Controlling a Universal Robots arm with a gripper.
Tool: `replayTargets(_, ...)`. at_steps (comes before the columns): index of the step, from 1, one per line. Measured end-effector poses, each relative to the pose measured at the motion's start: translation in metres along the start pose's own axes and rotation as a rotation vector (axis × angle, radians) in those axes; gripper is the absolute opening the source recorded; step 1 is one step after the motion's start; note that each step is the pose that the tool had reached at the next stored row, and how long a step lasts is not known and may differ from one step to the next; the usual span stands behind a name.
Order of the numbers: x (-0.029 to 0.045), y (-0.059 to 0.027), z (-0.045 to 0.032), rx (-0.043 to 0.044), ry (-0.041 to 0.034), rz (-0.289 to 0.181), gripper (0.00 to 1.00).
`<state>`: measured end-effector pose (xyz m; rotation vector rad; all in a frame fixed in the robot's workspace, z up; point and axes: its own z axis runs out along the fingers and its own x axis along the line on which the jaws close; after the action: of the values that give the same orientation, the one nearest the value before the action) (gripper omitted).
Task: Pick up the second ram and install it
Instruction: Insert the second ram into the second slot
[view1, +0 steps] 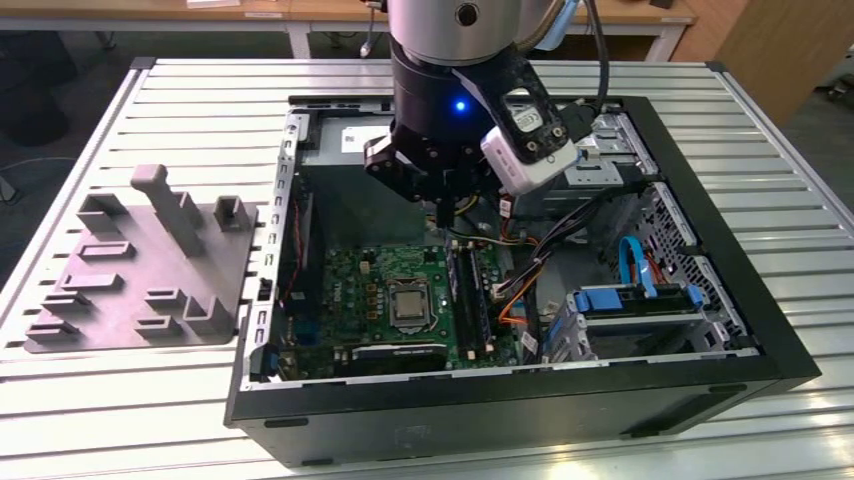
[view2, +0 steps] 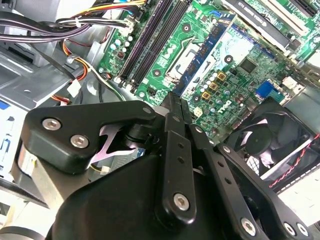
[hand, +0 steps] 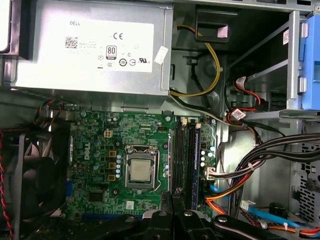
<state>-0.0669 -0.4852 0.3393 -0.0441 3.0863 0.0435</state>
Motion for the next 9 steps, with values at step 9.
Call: replayTargets(9,-0.0051,-0.0002,0.0035,0.0002,0.0000,0.001,0.11)
